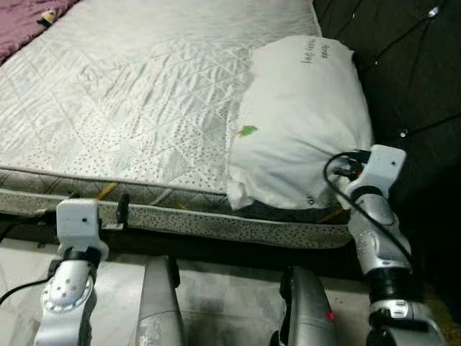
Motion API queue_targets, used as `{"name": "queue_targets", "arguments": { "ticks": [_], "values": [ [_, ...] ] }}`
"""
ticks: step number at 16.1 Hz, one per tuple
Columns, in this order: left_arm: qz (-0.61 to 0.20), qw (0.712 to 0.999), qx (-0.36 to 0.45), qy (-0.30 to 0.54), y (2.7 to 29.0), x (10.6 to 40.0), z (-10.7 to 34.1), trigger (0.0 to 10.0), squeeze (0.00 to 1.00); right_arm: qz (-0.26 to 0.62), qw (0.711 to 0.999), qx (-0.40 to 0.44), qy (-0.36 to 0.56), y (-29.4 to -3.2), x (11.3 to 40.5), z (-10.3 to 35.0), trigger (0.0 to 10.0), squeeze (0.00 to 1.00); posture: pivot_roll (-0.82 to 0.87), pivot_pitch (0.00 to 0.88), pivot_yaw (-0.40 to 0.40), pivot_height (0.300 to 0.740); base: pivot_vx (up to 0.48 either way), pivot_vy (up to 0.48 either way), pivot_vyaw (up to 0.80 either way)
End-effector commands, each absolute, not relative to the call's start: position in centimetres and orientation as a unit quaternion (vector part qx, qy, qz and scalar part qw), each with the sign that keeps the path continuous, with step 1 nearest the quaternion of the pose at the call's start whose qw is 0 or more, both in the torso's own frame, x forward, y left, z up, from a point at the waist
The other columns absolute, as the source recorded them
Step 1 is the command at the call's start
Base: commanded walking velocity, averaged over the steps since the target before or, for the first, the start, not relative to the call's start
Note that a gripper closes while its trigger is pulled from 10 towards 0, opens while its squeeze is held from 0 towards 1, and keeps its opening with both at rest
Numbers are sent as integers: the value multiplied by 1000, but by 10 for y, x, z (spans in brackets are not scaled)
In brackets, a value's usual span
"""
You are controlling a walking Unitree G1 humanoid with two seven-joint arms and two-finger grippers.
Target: Clean up the room
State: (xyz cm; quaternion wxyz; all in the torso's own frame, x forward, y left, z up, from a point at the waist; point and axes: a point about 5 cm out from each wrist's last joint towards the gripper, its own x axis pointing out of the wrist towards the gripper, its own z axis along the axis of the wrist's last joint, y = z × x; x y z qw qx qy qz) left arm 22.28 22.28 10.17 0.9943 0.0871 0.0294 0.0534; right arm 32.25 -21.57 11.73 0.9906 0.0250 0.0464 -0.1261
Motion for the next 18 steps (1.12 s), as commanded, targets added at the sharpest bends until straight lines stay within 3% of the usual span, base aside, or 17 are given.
{"name": "queue_targets", "arguments": {
  "ticks": [1, 5, 8, 10, 15, 16, 18],
  "values": [
    [48, 994, 93, 32, 224, 225, 99, 10000, 0, -101, 995, 9, -3, -206, 324, 137, 10000, 1000, 36, 0, -3, 541, 0, 0, 0],
    [54, 994, 91, 19, 225, 237, 100, 10000, 0, -92, 991, -60, -73, -201, 316, 157, 10000, 1000, 17, 0, 8, 541, 0, 0, 0],
    [57, 994, 87, 15, 223, 242, 96, 10000, 0, -81, 994, -71, -19, -192, 289, 126, 10000, 1000, -8, 0, 22, 541, 0, 0, 0],
    [51, 995, 84, 16, 219, 244, 93, 10000, 0, -43, 999, -4, -17, -179, 278, 122, 10000, 1000, -22, 0, 32, 541, 0, 0, 0],
    [40, 996, 74, -5, 210, 262, 97, 10000, 0, -18, 999, 2, -45, -166, 276, 133, 10000, 1000, -56, 0, 46, 596, 0, 0, 0],
    [37, 997, 71, -10, 208, 266, 98, 10000, 0, -12, 999, -6, -51, -164, 277, 135, 10000, 0, -67, 0, 51, 606, 0, 0, 0],
    [34, 997, 68, -15, 206, 272, 99, 10000, 0, -8, 998, -8, -57, -164, 279, 138, 10000, 0, -78, 0, 59, 621, 0, 0, 0]
  ]
}}
